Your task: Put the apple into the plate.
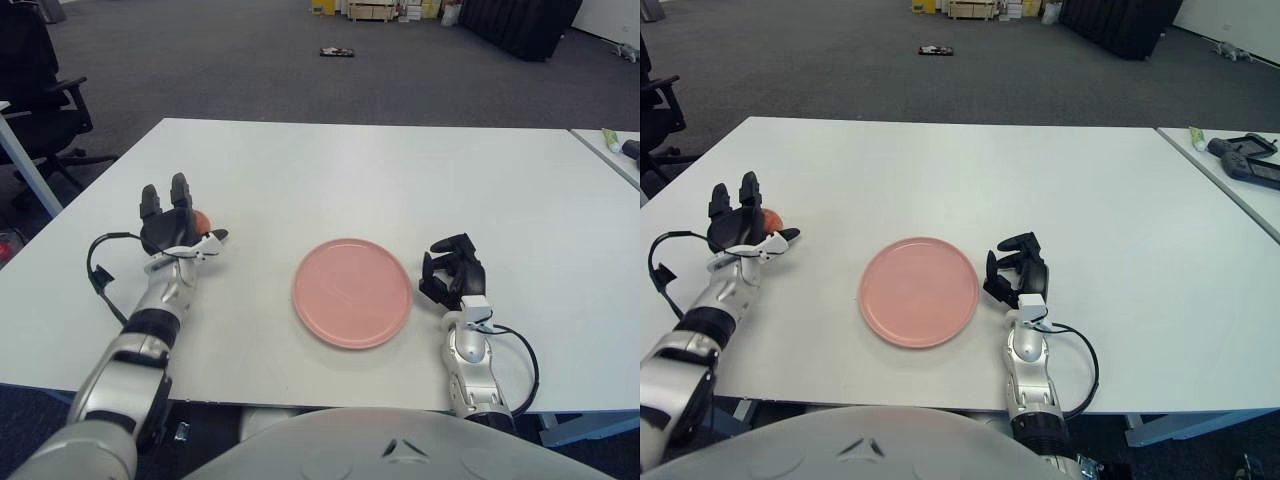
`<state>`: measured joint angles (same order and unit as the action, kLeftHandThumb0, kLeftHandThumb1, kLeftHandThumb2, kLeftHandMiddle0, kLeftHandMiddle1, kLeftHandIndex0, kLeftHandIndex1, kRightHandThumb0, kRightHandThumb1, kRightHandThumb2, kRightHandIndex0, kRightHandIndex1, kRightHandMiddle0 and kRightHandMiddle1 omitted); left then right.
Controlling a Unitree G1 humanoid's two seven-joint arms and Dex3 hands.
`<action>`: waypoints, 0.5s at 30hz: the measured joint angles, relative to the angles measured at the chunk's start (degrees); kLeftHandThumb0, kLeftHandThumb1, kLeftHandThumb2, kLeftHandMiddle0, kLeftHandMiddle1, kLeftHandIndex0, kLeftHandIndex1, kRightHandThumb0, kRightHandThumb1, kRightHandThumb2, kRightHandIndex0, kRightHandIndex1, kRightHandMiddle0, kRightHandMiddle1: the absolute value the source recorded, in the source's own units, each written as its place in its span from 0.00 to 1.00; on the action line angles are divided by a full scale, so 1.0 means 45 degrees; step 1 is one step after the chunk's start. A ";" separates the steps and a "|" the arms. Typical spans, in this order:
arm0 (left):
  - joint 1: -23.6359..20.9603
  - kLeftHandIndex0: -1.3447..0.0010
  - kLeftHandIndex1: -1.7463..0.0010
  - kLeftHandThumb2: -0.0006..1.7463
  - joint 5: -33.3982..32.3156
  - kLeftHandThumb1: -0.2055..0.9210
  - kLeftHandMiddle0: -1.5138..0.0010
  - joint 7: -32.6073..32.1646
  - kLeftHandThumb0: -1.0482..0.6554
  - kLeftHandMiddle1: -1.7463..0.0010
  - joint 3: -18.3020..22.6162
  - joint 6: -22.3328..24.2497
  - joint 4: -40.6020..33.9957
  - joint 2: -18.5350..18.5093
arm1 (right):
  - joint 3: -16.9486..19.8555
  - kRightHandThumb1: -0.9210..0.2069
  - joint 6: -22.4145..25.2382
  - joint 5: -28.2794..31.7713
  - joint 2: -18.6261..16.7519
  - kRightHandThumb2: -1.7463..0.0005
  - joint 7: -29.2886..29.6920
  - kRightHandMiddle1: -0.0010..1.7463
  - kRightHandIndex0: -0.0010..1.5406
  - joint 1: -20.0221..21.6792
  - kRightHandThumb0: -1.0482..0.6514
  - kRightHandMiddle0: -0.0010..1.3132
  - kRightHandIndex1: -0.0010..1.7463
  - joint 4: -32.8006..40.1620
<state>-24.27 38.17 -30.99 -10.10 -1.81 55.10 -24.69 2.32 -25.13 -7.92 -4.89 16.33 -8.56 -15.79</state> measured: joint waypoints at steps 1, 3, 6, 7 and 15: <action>-0.0167 1.00 1.00 0.07 -0.0056 0.93 1.00 0.0077 0.00 1.00 -0.0064 -0.0122 0.0271 -0.0027 | 0.0006 0.30 -0.0009 -0.0001 -0.0001 0.44 0.0001 1.00 0.63 0.0006 0.38 0.31 1.00 -0.0007; -0.0422 1.00 1.00 0.07 -0.0173 0.93 1.00 0.0202 0.00 1.00 -0.0183 -0.0279 0.0682 -0.0058 | 0.0015 0.30 -0.0038 0.0001 0.0000 0.43 0.0001 1.00 0.62 0.0015 0.38 0.31 1.00 -0.0022; -0.0841 1.00 1.00 0.07 -0.0337 0.93 1.00 0.0560 0.00 1.00 -0.0351 -0.0439 0.1355 -0.0109 | 0.0035 0.30 -0.0083 0.0025 0.0003 0.43 -0.0007 1.00 0.62 0.0023 0.38 0.31 1.00 -0.0065; -0.0960 1.00 1.00 0.07 -0.0390 0.93 1.00 0.0657 0.00 1.00 -0.0394 -0.0463 0.1506 -0.0130 | 0.0040 0.30 -0.0089 0.0037 0.0004 0.43 -0.0010 1.00 0.62 0.0026 0.38 0.31 1.00 -0.0084; -0.1380 1.00 1.00 0.07 -0.0800 0.94 1.00 0.1112 0.01 1.00 -0.0635 -0.0569 0.2202 -0.0206 | 0.0048 0.27 -0.0098 0.0051 0.0009 0.46 -0.0013 1.00 0.62 0.0031 0.38 0.30 1.00 -0.0122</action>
<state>-30.48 34.57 -25.98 -12.96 -4.37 65.00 -25.61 2.54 -25.57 -7.69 -4.84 16.27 -8.42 -16.33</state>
